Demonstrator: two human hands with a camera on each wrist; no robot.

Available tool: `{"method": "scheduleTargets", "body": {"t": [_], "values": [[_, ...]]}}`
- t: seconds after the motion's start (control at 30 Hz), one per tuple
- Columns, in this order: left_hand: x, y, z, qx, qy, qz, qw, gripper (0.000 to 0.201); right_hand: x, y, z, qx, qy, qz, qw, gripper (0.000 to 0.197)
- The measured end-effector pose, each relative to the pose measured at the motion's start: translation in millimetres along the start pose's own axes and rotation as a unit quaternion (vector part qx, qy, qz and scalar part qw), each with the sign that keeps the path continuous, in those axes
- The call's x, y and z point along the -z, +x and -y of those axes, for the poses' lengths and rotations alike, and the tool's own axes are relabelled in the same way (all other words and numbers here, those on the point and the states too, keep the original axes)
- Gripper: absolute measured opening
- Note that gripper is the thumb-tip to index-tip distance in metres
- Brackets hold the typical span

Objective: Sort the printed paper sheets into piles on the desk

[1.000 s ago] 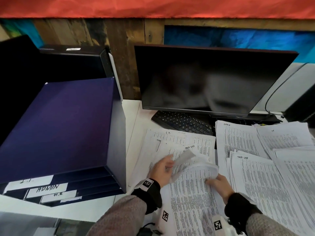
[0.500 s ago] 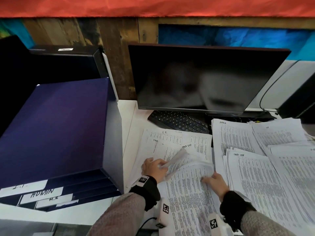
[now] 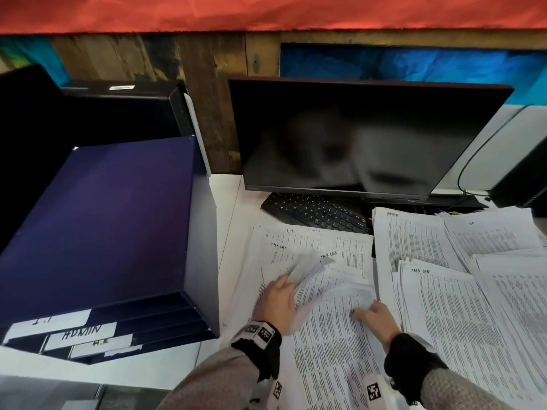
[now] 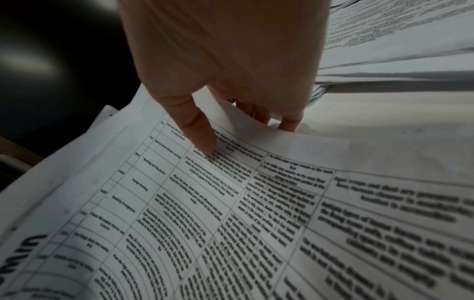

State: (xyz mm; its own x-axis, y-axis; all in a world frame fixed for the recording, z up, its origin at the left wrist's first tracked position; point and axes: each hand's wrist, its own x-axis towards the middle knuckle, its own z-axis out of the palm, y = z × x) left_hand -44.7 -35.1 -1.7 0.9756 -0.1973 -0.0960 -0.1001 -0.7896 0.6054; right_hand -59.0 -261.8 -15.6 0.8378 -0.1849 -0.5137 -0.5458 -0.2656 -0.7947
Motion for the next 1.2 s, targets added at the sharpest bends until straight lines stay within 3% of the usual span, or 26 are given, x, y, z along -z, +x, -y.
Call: {"method": "scheduleTargets", "body": {"t": [0.1,0.23,0.4,0.47,0.57,0.63,0.7,0.8,0.87,0.97,1.03,1.1,1.2], "values": [[-3,-4,-3,-0.064,0.027,0.024,0.997,0.039,0,1,-1,-0.001,0.000,0.006,1.000,0.007],[-6,-7,0,-0.124,0.008,0.096,0.988,0.046,0,4,-2,-0.006,-0.002,-0.002,1.000,0.006],[3,-13,-5,-0.126,-0.027,0.122,0.984,0.066,0,1,2,-0.004,0.005,0.005,1.000,0.007],[8,-14,-8,-0.093,-0.059,0.073,0.991,0.072,0,-1,4,0.001,0.012,0.010,1.000,0.006],[4,1,16,0.088,-0.127,-0.015,0.988,0.074,0,-1,4,0.009,0.007,0.017,1.000,0.009],[6,9,28,0.182,-0.171,-0.023,0.968,0.051,0,-1,6,0.018,0.011,0.014,1.000,0.018],[14,14,34,0.228,-0.232,-0.043,0.945,0.039,1,-2,14,0.029,0.019,0.008,0.999,0.026],[38,14,23,0.225,-0.390,-0.078,0.890,0.065,6,-7,40,0.050,0.073,0.011,0.996,0.031],[53,15,6,0.204,-0.458,-0.074,0.862,0.060,10,-13,62,0.068,0.126,0.021,0.990,0.032],[70,21,-18,0.137,-0.396,-0.106,0.902,0.023,13,-24,100,0.114,0.200,0.026,0.973,0.032],[76,25,-29,0.101,-0.339,-0.178,0.918,0.019,13,-28,119,0.139,0.262,0.015,0.955,0.031],[79,23,-42,0.078,-0.328,-0.222,0.915,0.019,10,-35,133,0.160,0.302,0.019,0.939,0.032],[74,12,-58,0.057,-0.320,-0.244,0.914,0.026,-1,-43,132,0.164,0.294,0.015,0.941,0.028]]}}
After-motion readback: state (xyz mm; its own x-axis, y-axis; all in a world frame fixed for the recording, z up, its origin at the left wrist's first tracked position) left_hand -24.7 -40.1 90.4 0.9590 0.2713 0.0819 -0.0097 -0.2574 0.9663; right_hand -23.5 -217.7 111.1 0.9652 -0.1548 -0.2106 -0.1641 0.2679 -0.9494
